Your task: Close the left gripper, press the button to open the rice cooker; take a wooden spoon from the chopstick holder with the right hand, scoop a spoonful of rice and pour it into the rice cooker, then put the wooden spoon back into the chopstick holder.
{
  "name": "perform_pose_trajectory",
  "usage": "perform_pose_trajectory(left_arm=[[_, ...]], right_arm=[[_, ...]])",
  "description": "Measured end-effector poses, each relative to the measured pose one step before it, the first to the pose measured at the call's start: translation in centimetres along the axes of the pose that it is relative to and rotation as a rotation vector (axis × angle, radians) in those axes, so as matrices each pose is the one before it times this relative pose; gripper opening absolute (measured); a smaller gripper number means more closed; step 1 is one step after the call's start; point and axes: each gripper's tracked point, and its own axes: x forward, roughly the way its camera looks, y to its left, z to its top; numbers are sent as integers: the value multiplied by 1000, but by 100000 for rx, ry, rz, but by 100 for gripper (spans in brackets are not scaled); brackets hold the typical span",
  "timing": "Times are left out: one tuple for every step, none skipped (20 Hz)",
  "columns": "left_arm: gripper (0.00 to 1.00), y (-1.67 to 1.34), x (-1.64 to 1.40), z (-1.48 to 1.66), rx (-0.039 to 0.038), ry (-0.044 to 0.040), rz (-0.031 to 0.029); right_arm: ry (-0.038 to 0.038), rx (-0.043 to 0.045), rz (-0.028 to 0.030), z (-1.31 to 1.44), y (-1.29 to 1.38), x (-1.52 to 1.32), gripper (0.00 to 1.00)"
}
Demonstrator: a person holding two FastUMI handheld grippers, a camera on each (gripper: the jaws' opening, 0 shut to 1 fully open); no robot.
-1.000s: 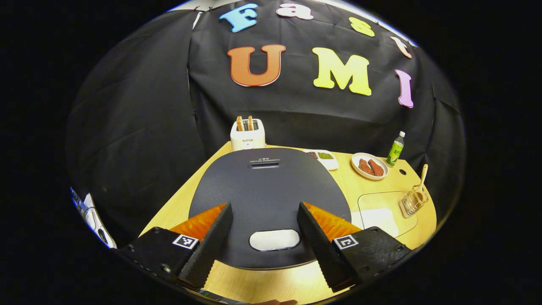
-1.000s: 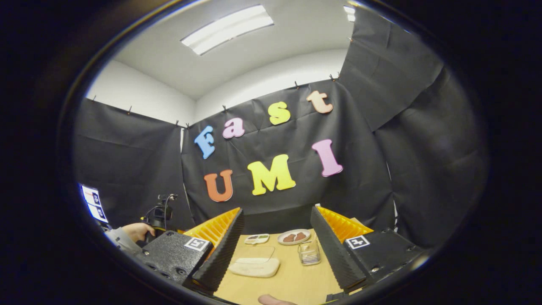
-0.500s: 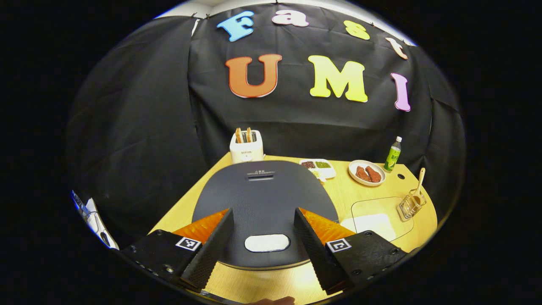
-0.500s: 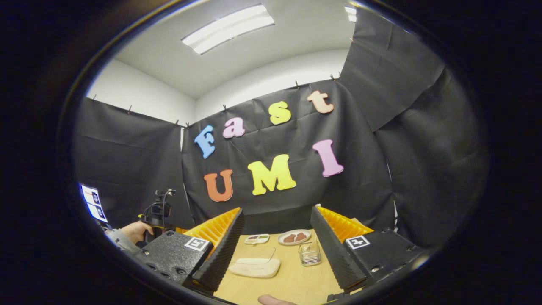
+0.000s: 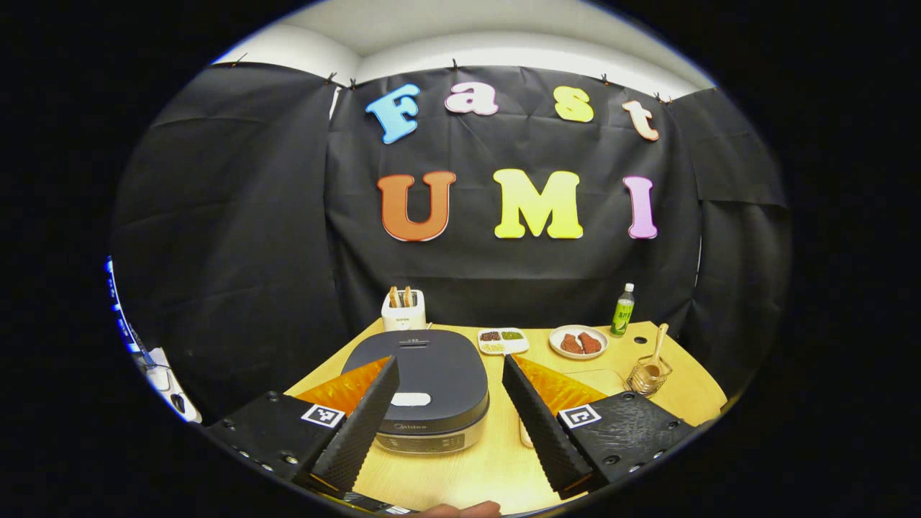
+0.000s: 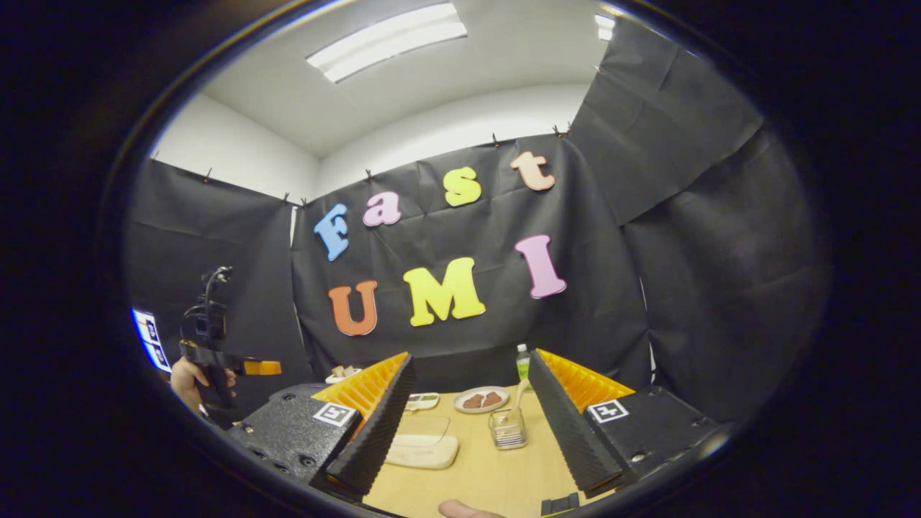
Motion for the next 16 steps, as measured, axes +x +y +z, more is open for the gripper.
perform_pose_trajectory(left_arm=[[93,-725,-1034,168,-397,-2415,-1710],[93,-692,-1276,-326,-2103,-1218,-1386],[93,-439,-1038,-634,-2877,1343,-710],[93,-673,-1334,-768,-1329,2541,-1747],[93,-376,-1128,-155,117,199,-1466],[93,-12,-709,150,942,-1519,32],[93,200,-641,106,1298,-1505,830],[93,105,-1094,-36,1010,-1440,610],[93,53,-919,-96,649,-1889,557],[93,-136,-787,-156,-104,-1481,-280],[93,-610,-653,-38,-333,-1220,-1674],[94,-536,-626,179,-34,-944,-1719],[94,-375,-598,-303,1393,669,-2585],[94,-144,-584,-76,2109,-302,-1152],[94,839,-514,368,1347,-1243,1302],[93,498,-415,345,378,-1074,1329]], right_arm=[[396,-659,-707,70,-201,-84,100],[566,-803,-1025,-71,-253,-17,100],[1219,-1417,-1317,-67,-316,82,100],[1926,-2109,-1773,-172,-321,-45,100],[1166,-2544,-1456,65,-192,31,100],[622,-2383,-1437,165,-232,-118,100],[-188,-1360,-1376,299,-156,-133,100],[-409,-744,-943,272,-59,-205,100],[213,-763,-544,-87,-8,-170,100],[579,-796,-74,-130,45,-173,100],[612,-537,-76,-103,34,-77,100],[802,-396,-95,-92,25,-150,100],[761,-511,99,-89,90,14,100],[570,-239,-157,-29,23,-114,100],[573,-343,-164,-36,11,-106,100],[32,-18,-437,2,-74,-272,92]])
